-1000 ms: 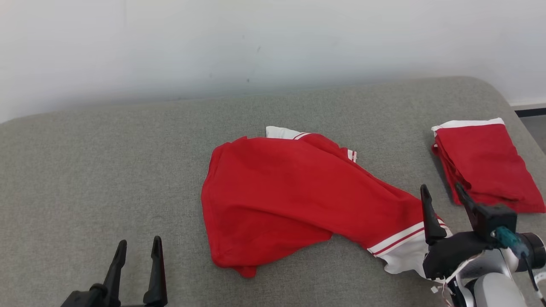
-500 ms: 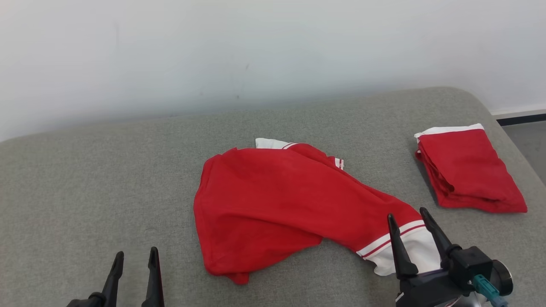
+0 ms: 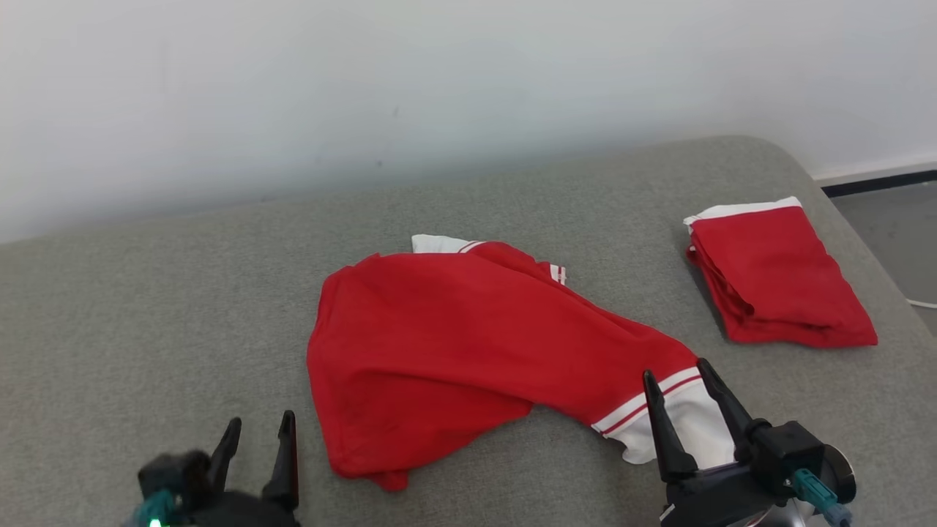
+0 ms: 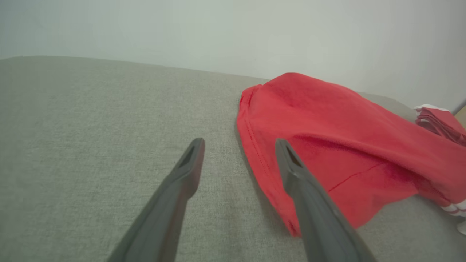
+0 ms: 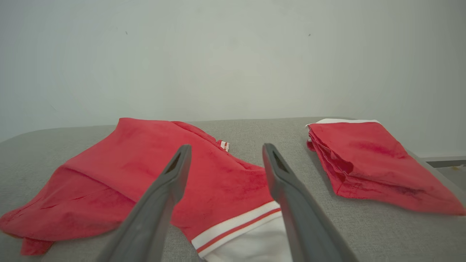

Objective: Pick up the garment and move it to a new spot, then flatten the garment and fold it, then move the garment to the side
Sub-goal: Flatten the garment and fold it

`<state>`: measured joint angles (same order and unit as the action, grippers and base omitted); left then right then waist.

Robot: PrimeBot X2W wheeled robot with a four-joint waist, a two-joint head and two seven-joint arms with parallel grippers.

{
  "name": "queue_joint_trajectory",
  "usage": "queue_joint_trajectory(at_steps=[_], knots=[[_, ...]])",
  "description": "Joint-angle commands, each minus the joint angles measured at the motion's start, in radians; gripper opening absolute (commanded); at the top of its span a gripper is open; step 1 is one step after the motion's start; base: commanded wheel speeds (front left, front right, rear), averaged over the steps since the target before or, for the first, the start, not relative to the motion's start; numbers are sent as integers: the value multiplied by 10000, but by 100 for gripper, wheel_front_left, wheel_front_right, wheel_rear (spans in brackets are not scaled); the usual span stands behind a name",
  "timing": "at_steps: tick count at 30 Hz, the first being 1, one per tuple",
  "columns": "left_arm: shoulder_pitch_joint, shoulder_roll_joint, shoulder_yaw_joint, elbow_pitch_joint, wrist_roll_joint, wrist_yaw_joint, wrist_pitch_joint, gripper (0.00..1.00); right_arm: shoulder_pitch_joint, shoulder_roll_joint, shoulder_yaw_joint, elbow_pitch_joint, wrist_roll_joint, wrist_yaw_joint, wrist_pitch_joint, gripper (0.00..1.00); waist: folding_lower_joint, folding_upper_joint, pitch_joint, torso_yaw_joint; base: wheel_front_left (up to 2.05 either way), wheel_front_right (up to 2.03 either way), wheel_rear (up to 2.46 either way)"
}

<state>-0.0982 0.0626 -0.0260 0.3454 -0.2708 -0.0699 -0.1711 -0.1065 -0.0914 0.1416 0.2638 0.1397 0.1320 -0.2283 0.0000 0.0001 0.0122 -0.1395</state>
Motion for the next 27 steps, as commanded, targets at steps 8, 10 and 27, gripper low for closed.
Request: queue_joint_trajectory(at_steps=[8, 10, 27], knots=[[-2151, 361, 39, 2314, -445, 62, 1860, 100, -340, 23, 237, -38, 141, -30, -3, 100, 0, -1, 725, -831, 0, 0, 0], [-2393, 362, -34, 2770, -474, 47, 2146, 100, -361, 22, 192, -32, 155, -30, -34, 100, 0, -1, 837, -938, 0, 0, 0], [-1939, -28, -737, 3035, -1089, -91, 3844, 100, -223, 128, 48, 114, 78, -30, -157, 100, 0, -1, 712, -805, 0, 0, 0]])
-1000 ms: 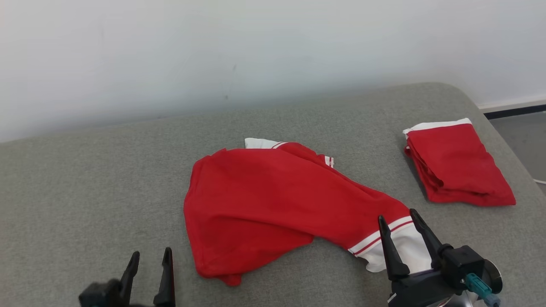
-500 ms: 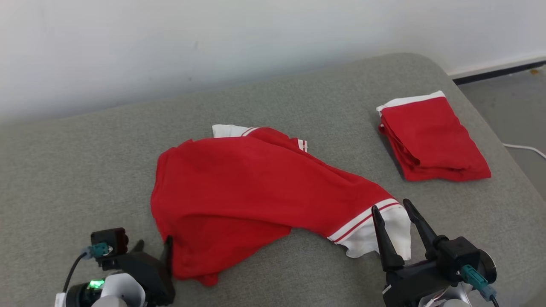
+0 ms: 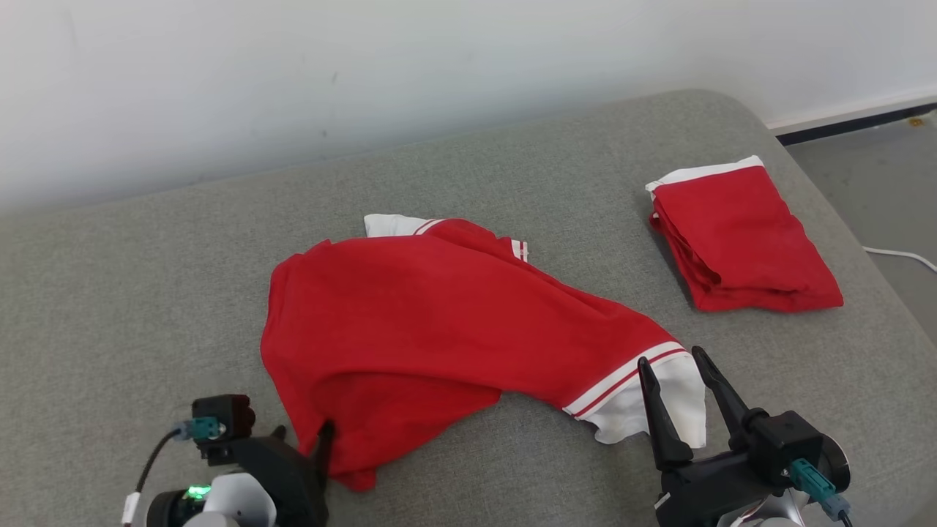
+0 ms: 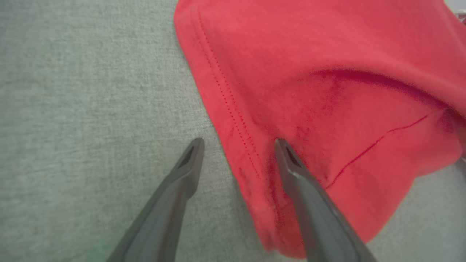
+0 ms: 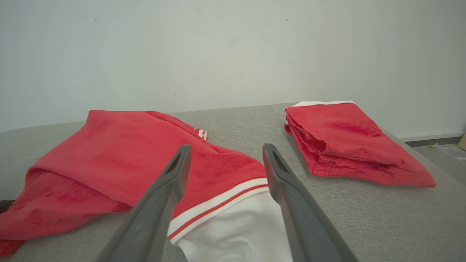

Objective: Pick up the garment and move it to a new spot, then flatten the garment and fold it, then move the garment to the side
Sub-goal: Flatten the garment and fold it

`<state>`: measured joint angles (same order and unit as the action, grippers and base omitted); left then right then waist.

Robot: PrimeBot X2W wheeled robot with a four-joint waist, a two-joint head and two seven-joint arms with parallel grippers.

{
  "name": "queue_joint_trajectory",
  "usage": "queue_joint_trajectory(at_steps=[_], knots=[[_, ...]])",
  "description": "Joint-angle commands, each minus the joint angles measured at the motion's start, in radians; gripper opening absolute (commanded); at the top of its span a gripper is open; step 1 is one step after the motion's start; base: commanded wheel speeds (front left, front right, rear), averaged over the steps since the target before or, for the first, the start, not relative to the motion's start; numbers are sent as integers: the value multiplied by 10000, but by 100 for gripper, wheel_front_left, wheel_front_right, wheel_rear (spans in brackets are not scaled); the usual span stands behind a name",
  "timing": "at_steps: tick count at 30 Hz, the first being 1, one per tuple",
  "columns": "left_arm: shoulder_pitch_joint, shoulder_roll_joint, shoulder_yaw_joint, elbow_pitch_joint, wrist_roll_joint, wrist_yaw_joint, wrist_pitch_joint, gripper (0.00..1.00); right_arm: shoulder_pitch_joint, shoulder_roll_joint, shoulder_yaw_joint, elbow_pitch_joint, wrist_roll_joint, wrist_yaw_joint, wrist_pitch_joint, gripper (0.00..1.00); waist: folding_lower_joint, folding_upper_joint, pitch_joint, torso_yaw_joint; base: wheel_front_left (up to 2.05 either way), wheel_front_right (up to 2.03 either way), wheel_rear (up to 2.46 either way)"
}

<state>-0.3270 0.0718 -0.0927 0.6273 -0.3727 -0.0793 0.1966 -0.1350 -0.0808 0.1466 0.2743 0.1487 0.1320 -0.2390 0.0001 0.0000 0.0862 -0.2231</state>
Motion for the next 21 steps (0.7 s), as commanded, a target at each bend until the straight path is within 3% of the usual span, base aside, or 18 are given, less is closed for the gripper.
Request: queue_joint_trajectory(at_steps=[1, 8, 9, 10, 11, 21], knots=[[397, -128, -138, 106, -50, 21, 178, 100, 48, 24, 22, 16, -11, -30, -45, 100, -1, 0, -41, 47, 0, 0, 0], [788, -178, -575, -271, 10, 146, 476, 100, -43, -19, 129, 10, 24, -30, 7, 100, -1, 0, -41, 78, 0, 0, 0], [781, -182, -600, -293, -3, 159, 481, 75, -60, -31, 130, -3, 30, -30, 12, 100, -1, 0, -27, 69, 0, 0, 0], [764, -185, -618, -316, -6, 193, 445, 33, -73, -43, 123, -15, 35, -30, 23, 100, -1, 0, -12, 60, 0, 0, 0], [737, -190, -644, -345, 35, 220, 385, 0, -88, -54, 101, -31, 42, -30, 24, 100, -1, 0, 5, 51, 0, 0, 0], [112, 274, -330, -1144, 366, 616, -1135, 0, -73, -19, -96, 4, 75, -30, 0, 100, -1, 0, 47, 147, 0, 0, 0]])
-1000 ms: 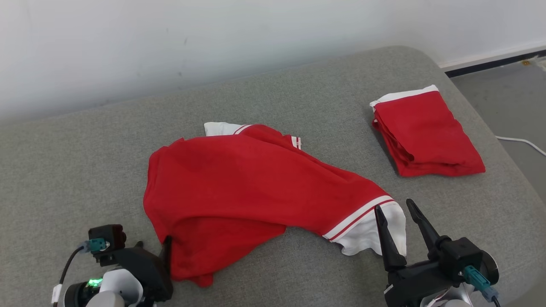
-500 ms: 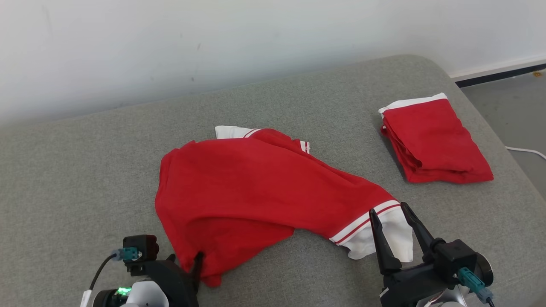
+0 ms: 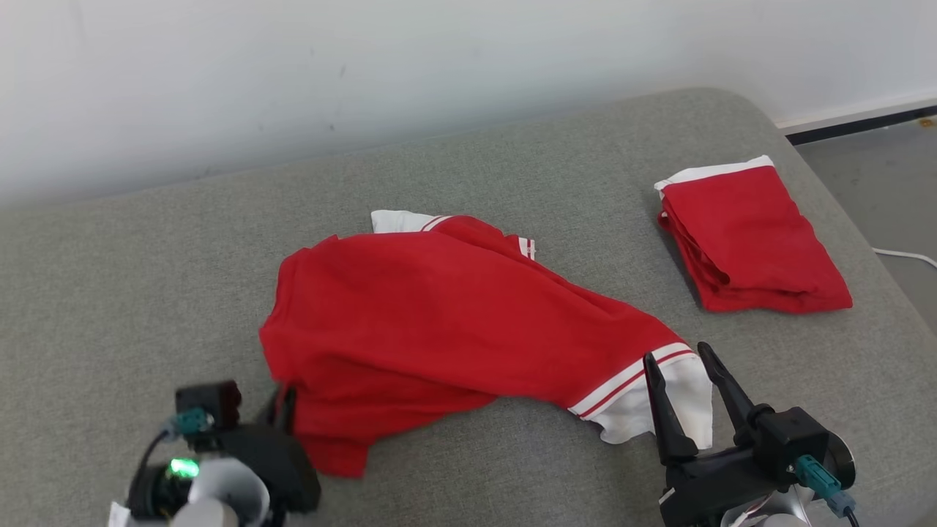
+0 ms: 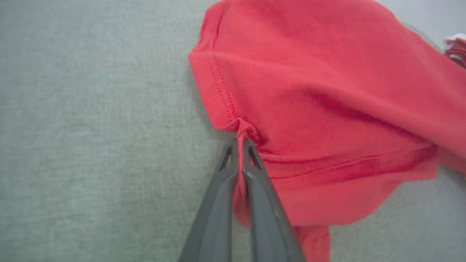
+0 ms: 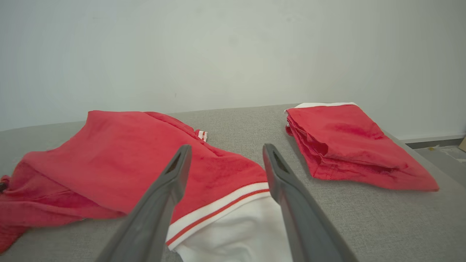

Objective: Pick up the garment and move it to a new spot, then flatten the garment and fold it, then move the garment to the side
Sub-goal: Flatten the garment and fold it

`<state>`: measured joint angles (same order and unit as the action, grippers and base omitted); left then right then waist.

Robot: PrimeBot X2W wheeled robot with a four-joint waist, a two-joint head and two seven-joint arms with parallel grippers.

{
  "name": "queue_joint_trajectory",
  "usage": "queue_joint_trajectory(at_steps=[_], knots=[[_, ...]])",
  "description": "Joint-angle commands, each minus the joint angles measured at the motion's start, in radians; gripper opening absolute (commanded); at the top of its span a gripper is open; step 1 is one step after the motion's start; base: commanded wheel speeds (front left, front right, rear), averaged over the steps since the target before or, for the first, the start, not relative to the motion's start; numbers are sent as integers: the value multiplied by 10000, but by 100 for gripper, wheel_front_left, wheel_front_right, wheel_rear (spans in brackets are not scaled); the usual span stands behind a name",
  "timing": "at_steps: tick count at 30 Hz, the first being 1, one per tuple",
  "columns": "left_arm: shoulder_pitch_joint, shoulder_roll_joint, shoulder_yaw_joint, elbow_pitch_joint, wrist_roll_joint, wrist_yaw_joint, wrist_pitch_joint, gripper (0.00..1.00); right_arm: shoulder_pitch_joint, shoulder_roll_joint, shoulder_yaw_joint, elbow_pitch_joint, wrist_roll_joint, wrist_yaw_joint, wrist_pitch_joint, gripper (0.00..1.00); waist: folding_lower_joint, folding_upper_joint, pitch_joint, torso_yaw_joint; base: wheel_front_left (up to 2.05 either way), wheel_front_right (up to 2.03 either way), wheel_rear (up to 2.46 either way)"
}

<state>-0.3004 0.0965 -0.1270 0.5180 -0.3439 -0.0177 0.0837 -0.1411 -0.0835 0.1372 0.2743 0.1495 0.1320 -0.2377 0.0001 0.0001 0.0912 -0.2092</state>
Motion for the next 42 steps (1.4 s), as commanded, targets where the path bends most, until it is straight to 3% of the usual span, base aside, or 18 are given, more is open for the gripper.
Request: queue_joint_trajectory(at_steps=[1, 10, 19, 24, 32, 33, 34, 35, 42], knots=[[-293, 66, 17, -155, 144, 8, -273, 0, -28, 17, -8, 17, 70, -30, -21, 100, -1, -1, -3, 27, 0, 0, 0], [-1245, 226, 150, -811, 154, -132, -1819, 0, -10, 86, -114, 54, 34, -30, -90, 100, -1, -1, -46, 281, 0, 0, 0], [989, 565, 141, -2208, -79, -264, -1639, 0, 319, 145, -300, 59, 28, -30, -73, 100, -1, -1, -206, 932, 0, 0, 0], [2572, 632, 191, -3345, -282, -76, -1352, 0, 351, 165, -321, 6, -14, -30, -14, 100, -1, -1, -263, 1365, 0, 0, 0], [3000, 573, 173, -2502, -68, 212, -1961, 0, 247, 196, -164, 65, 5, -30, 53, 100, -1, -1, -366, 1459, 0, 0, 0], [2966, 587, 159, -2310, 20, 278, -2083, 15, 245, 195, -143, 70, 17, -30, 50, 100, -1, -1, -386, 1429, 0, 0, 0], [2927, 576, 175, -2132, 56, 346, -2234, 44, 243, 186, -122, 78, 28, -30, 67, 100, -1, -1, -410, 1385, 0, 0, 0], [2893, 537, 205, -1974, 72, 401, -2358, 100, 253, 162, -134, 80, 35, -30, 79, 100, -1, -1, -430, 1348, 0, 0, 0], [3055, 349, 580, -1984, -16, 607, -3321, 100, 510, 38, -361, 17, 11, -30, 152, 100, -1, -1, -689, 1166, 0, 0, 0]])
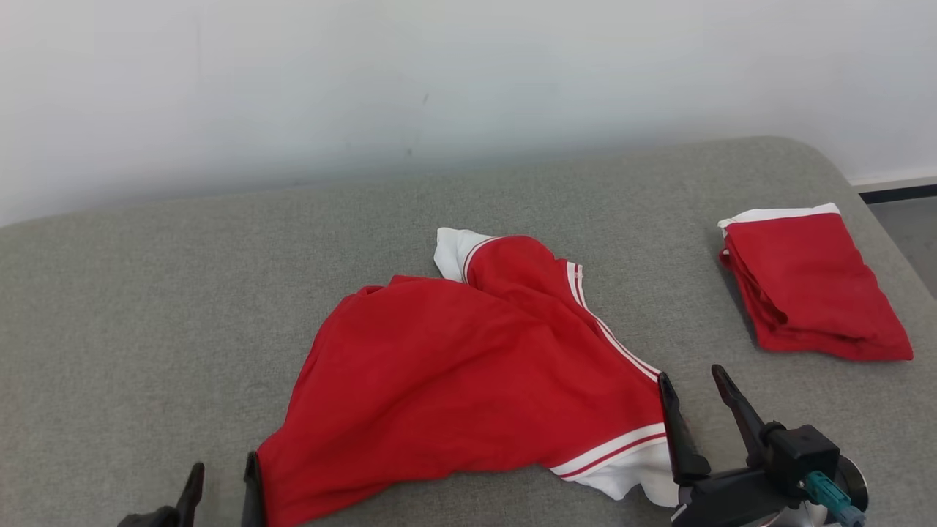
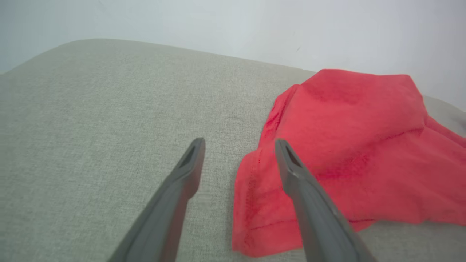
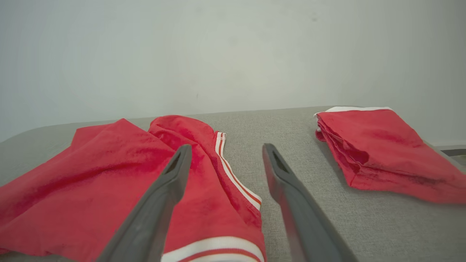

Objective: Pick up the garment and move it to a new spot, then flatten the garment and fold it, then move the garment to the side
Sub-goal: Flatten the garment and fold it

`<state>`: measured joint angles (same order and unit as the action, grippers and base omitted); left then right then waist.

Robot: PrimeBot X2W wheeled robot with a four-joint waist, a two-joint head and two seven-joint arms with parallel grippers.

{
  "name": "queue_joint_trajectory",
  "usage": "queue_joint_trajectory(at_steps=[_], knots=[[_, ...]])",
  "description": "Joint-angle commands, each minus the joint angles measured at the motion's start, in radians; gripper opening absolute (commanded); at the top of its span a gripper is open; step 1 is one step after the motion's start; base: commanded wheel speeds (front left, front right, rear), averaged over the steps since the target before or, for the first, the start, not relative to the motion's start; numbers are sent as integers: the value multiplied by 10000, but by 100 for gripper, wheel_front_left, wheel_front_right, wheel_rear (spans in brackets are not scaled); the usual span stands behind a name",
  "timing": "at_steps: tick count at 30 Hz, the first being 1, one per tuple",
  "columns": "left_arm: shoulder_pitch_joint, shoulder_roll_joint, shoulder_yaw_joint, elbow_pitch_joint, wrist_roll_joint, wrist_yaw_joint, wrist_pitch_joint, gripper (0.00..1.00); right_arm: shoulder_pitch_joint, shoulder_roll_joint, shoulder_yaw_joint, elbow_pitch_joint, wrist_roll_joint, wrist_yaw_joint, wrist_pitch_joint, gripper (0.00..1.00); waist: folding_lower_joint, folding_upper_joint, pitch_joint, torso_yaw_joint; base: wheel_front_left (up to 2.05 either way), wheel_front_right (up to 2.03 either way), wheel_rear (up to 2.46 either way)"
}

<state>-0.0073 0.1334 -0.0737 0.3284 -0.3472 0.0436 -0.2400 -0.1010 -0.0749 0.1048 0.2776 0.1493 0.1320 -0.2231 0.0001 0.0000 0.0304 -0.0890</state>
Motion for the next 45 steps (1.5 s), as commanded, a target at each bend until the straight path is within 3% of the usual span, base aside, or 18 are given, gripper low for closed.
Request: queue_joint_trajectory(at_steps=[1, 10, 25, 31, 37, 45], knots=[[185, -31, 132, -240, 22, -60, -164, 100, 148, -48, -79, -40, 4, -30, 5, 100, -1, 0, -127, -38, 0, 0, 0], [729, -404, 1192, -2460, 736, -440, -239, 100, 434, -41, -341, -242, -86, -29, 175, 100, -1, 0, -386, 88, 0, 0, 0], [974, -772, 1309, -2759, 1556, -985, -240, 100, 303, -319, 16, 132, 361, -30, 1029, 100, -1, 0, -567, 299, 0, 0, 0], [807, -805, 1157, -2642, 1595, -1108, -241, 100, -1121, -1146, 324, 616, 820, -30, 3053, 100, -1, 0, -364, 355, 0, 0, 0], [455, -824, 887, -2535, 1646, -1223, -241, 100, -2526, -1792, 268, 1890, 1014, -30, 5462, 100, -1, 0, -32, 633, 0, 0, 0], [-86, -826, 702, -2504, 1540, -1296, -241, 100, -3314, -1921, 937, 3280, 1650, -29, 6432, 100, -1, 0, 666, 1057, 0, 0, 0]])
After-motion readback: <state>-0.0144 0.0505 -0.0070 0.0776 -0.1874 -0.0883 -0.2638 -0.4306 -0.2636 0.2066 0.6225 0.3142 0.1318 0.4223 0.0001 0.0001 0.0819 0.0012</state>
